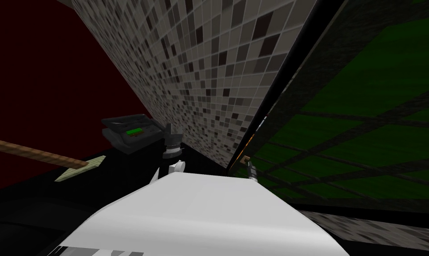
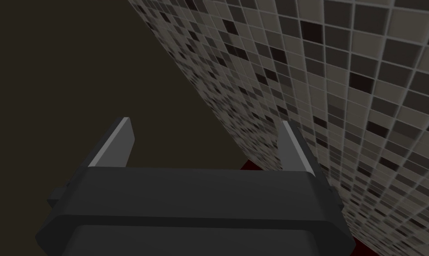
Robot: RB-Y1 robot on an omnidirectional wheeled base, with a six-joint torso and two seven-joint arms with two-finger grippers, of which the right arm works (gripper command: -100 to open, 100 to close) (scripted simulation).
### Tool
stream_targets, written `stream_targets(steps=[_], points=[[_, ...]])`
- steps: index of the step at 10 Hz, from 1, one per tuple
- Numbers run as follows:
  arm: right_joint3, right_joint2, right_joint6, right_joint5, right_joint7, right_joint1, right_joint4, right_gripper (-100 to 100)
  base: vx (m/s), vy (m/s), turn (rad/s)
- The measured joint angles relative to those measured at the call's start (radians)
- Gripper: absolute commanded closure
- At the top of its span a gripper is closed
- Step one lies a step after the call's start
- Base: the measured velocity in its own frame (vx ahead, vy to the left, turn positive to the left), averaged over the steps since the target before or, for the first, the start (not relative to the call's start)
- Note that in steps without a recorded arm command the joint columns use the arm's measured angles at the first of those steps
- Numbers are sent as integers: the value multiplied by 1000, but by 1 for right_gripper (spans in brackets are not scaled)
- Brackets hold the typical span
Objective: Pull the door open
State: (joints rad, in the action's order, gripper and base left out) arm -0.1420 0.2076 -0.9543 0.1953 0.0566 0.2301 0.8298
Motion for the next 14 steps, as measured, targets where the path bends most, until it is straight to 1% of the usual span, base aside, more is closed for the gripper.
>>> stream_targets(steps=[1, 2, 3, 4, 5, 6, 7, 8, 9, 10, 11, 12, 13, 14], points=[[9, 4, 3, 13, 27, 1, 2, 100, -36, -8, 4], [14, -1, 15, 20, 42, 10, 20, 100, -41, -16, 44], [24, 4, 19, 33, 65, 5, 16, 100, -37, -5, 13], [29, 9, 17, 40, 87, -1, 8, 100, -53, 4, 33], [37, 14, 13, 53, 113, -14, -9, 100, -34, -6, 37], [41, 16, 11, 61, 132, -18, -15, 100, -34, -16, 41], [51, 21, 4, 73, 159, -27, -32, 100, -75, -2, 71], [63, 26, 14, 91, 189, -23, -21, -100, -59, -12, 20], [66, 27, 22, 105, 213, -21, -16, -100, -42, -11, -3], [68, 27, 23, 116, 235, -23, -19, -100, -45, -13, 1], [68, 30, 17, 129, 260, -27, -15, -100, -67, 7, 47], [75, 27, 14, 141, 288, -35, -20, -100, -73, 36, 95], [87, 22, 23, 154, 315, -32, -4, -100, -50, 29, 10], [93, 19, 26, 160, 336, -32, -3, -100, -46, 10, 10]])
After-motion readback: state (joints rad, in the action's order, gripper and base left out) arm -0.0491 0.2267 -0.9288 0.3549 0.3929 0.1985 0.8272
